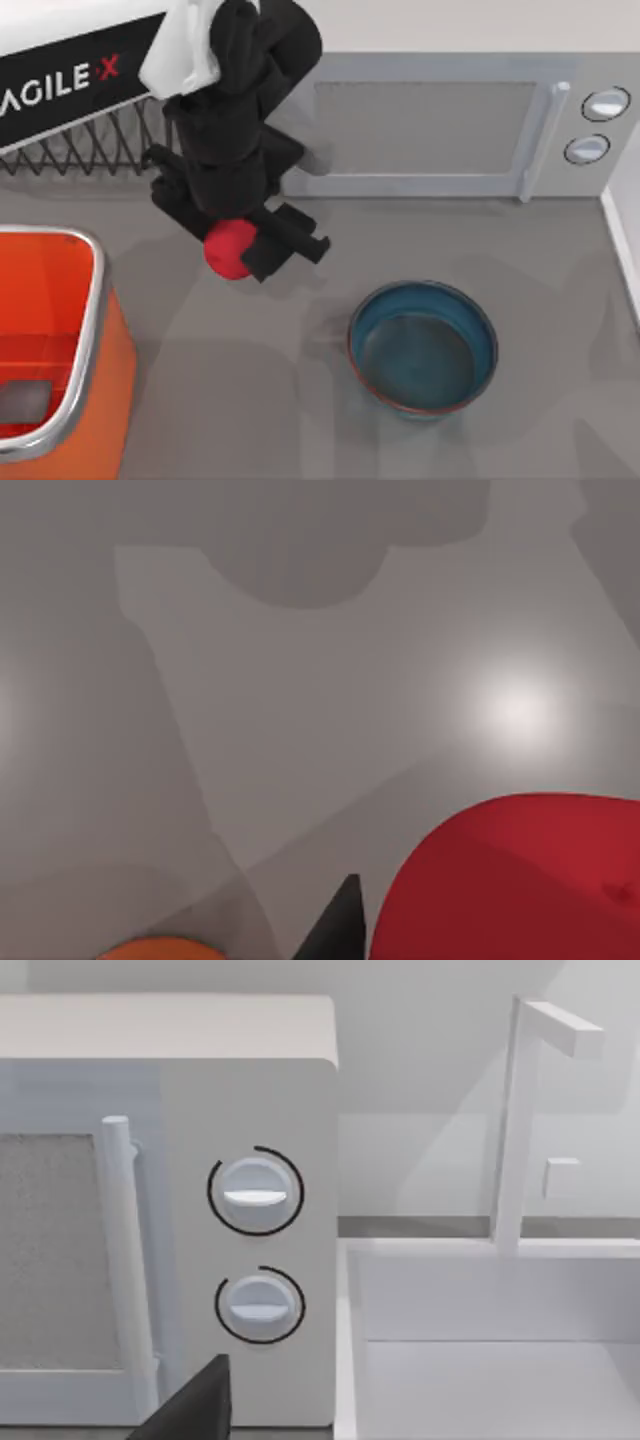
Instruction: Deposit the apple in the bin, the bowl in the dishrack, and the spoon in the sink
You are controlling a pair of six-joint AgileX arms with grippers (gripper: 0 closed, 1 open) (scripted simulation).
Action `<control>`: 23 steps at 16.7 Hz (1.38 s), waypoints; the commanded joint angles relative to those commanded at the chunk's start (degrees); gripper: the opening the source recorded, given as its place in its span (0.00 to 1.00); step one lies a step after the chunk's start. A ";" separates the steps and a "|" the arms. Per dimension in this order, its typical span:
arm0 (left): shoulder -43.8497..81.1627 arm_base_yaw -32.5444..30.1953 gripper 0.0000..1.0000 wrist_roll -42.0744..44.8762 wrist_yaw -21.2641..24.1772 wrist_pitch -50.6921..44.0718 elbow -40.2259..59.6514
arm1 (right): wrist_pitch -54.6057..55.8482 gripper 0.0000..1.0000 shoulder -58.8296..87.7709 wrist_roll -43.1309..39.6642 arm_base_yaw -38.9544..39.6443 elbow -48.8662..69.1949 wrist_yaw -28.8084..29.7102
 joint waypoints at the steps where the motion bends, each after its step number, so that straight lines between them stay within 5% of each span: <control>1: -1.27 1.26 0.00 -1.09 -0.30 -0.43 -1.12 | 0.00 1.00 0.00 0.00 0.00 0.00 0.00; 12: -33.22 19.66 0.00 -15.88 -7.54 -9.40 -23.47 | 0.00 1.00 0.00 0.00 0.00 0.00 0.00; 23: -33.76 21.58 0.00 -15.81 -7.37 -2.32 -30.62 | 0.00 1.00 0.00 0.00 0.00 0.00 0.00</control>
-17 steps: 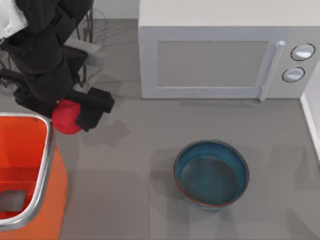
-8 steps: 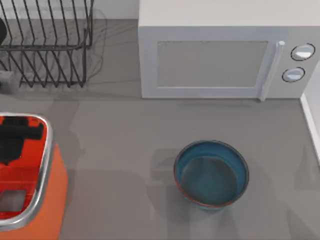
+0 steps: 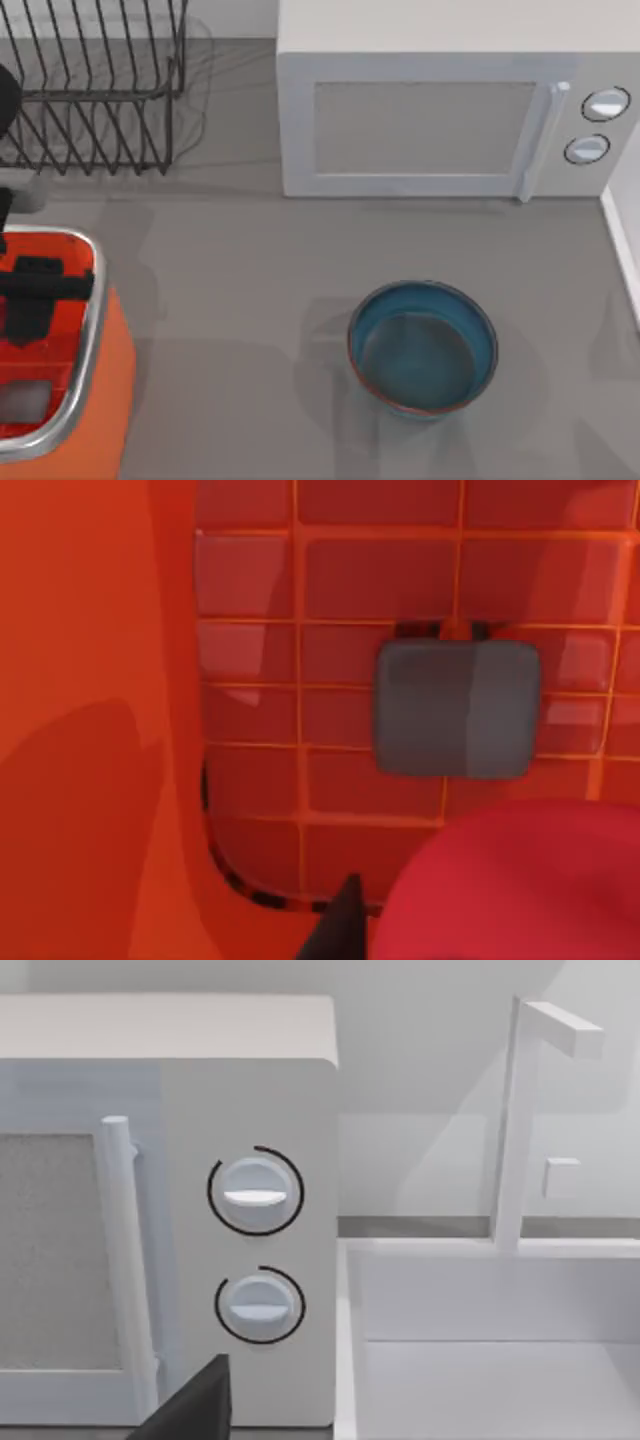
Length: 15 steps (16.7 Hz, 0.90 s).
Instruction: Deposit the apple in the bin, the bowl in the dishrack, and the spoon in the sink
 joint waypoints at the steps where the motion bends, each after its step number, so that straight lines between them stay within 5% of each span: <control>1: 0.22 0.29 0.00 0.33 -0.07 1.94 -1.90 | 0.00 1.00 0.00 0.00 0.00 0.00 0.00; 9: 0.88 1.37 0.00 1.38 -0.29 8.81 -8.42 | 0.00 1.00 0.00 0.00 0.00 0.00 0.00; 15: 0.88 1.37 0.45 1.38 -0.29 8.81 -8.42 | 0.00 1.00 0.00 0.00 0.00 0.00 0.00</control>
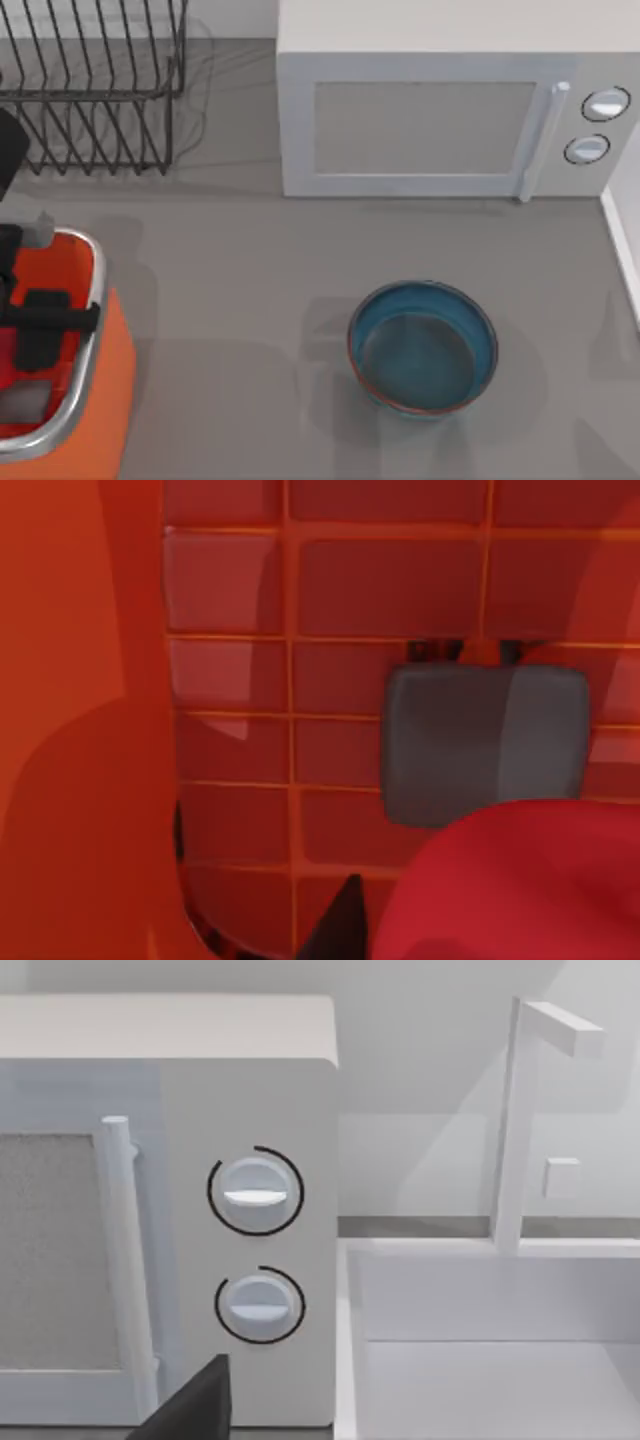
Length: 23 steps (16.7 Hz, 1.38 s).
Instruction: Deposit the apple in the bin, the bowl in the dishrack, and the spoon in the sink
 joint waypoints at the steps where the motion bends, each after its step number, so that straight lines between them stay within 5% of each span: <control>1: 0.00 0.00 0.53 0.00 0.00 0.00 0.00 | 0.00 1.00 0.00 0.00 0.00 0.00 0.00; 7: 0.00 0.00 0.98 0.00 0.00 0.00 0.00 | 0.00 1.00 0.00 0.00 0.00 0.00 0.00; 18: -1.26 0.03 1.00 -0.01 0.95 0.25 -0.09 | 0.00 1.00 0.00 0.00 0.00 0.00 0.00; 23: -12.74 1.43 1.00 1.17 1.90 8.88 -7.39 | 0.00 1.00 0.00 0.00 0.00 0.00 0.00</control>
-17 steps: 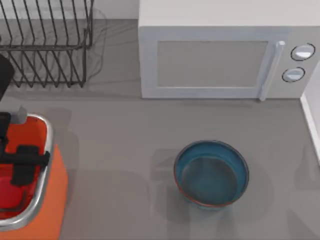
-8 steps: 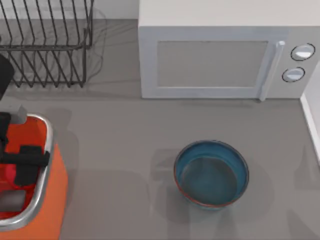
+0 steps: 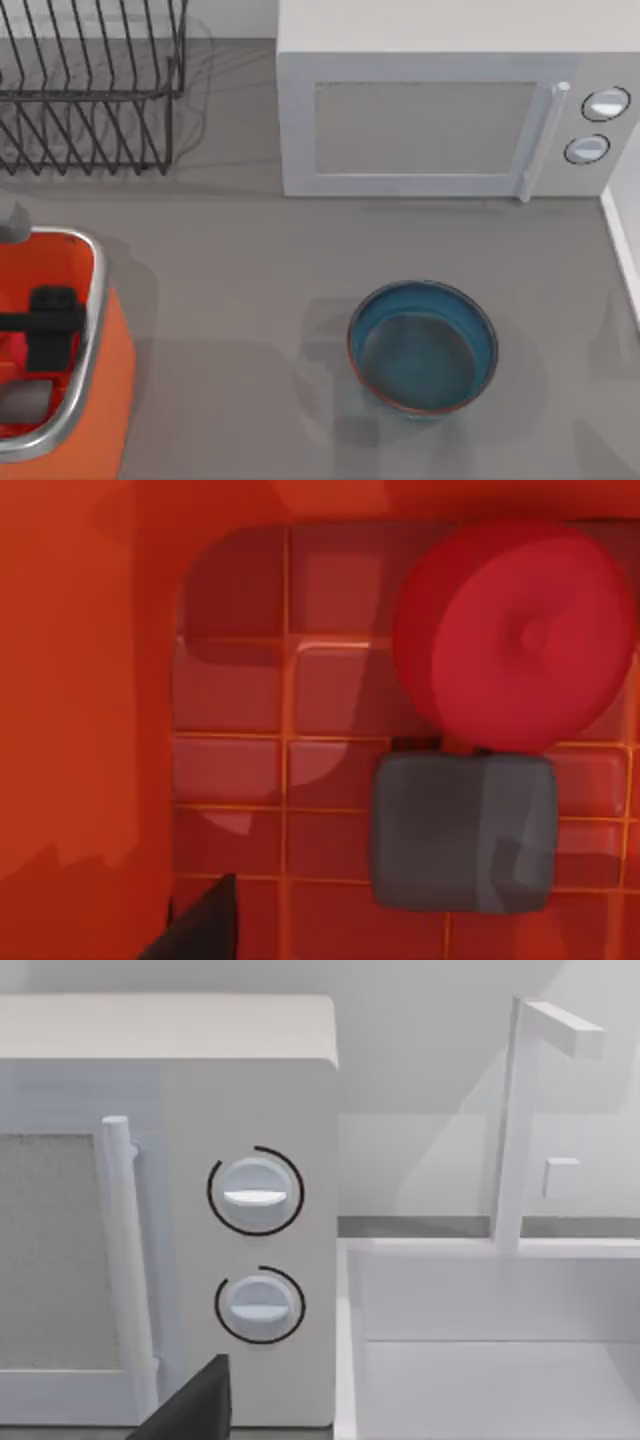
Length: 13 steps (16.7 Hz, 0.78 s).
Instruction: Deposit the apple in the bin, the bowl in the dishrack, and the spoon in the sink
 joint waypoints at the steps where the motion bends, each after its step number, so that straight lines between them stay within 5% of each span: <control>1: -3.61 0.43 1.00 0.40 0.30 2.75 -2.33 | 0.00 1.00 0.00 0.00 0.00 0.00 0.00; 13: -54.59 6.88 1.00 6.16 4.63 43.08 -36.65 | 0.00 1.00 0.00 0.00 0.00 0.00 0.00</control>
